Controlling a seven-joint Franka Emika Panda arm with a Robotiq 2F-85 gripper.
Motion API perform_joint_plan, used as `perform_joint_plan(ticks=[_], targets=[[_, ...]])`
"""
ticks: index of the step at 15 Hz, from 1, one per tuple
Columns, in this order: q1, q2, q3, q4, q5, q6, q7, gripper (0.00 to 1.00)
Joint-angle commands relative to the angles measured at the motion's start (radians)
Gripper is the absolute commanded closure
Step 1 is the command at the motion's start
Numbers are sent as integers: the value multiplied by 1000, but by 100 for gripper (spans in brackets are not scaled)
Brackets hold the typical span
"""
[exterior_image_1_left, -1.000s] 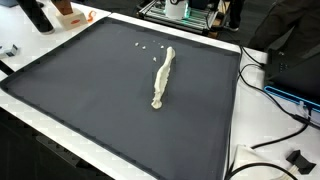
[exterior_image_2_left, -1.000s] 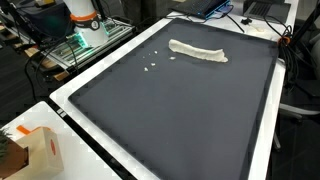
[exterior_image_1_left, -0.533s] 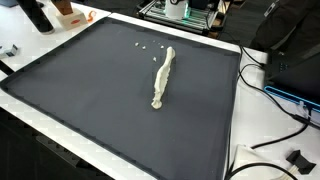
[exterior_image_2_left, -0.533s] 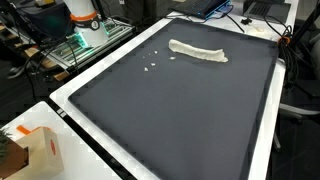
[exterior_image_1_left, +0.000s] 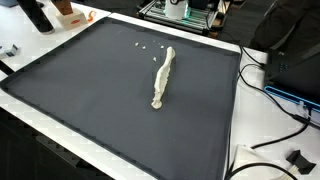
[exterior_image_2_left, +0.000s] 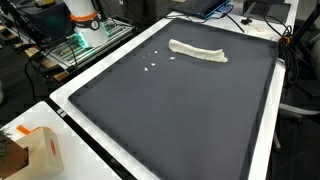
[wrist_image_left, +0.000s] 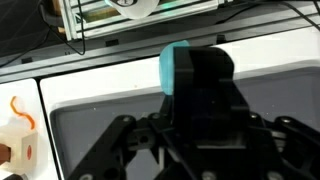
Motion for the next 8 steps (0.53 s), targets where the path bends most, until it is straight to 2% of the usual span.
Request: perform_joint_plan(ticks=[1, 5, 8], targets=[[2, -41, -86, -40, 23, 149, -103, 75], [-2, -22, -186, -80, 91, 386, -221, 75], [14, 23, -258, -120, 201, 553, -329, 75]])
